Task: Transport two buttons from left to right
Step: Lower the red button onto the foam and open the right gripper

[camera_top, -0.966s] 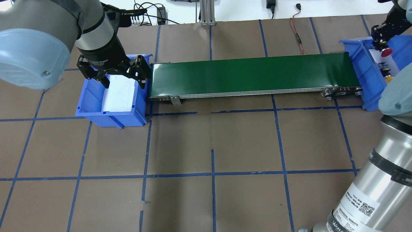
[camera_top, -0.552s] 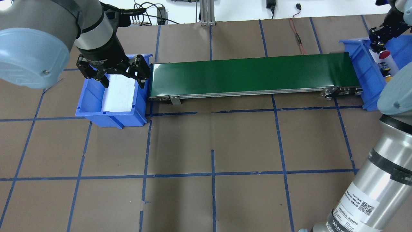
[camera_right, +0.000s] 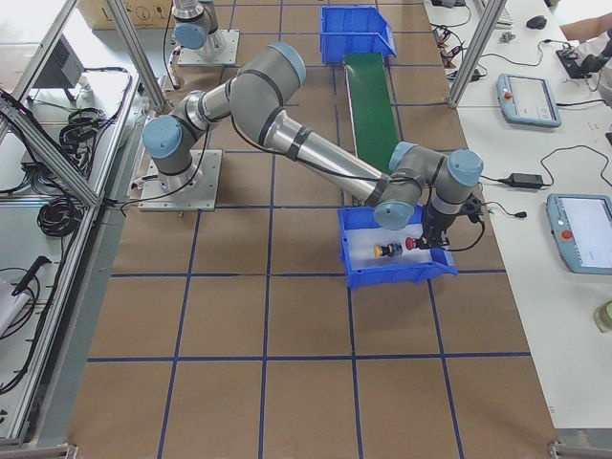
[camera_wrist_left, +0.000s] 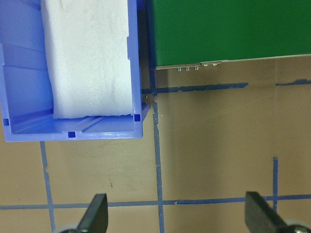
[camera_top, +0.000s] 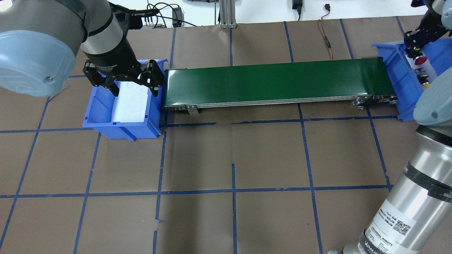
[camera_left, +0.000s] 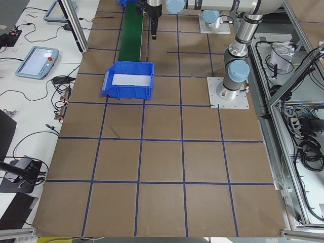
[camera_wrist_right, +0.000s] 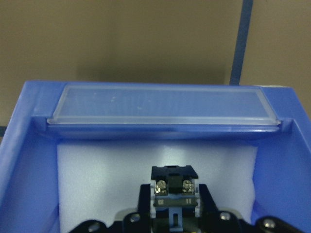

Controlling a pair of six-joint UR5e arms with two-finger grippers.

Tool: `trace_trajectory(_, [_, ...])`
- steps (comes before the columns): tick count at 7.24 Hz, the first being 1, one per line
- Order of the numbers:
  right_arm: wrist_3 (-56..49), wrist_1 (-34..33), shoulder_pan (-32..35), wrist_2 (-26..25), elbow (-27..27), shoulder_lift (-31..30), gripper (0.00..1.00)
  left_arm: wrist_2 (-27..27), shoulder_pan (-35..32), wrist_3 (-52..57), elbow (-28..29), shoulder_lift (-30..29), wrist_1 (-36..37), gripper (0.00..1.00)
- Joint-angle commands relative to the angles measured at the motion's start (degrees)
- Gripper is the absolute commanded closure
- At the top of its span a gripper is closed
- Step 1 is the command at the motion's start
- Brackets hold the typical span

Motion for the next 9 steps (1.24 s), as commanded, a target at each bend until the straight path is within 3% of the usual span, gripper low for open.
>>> trace_trajectory(1, [0.0, -0.2, 0.1, 0.0, -0.9, -0.1, 0.83, 0.0, 0.0, 0.0, 0.0, 0.0, 0.0, 0.0])
trace_trajectory(9, [0.4, -0.3, 0.3, 0.2, -1.1, 0.7, 0.81, 0.1, -0.3, 0.0, 0.0, 0.1, 0.0, 0.0])
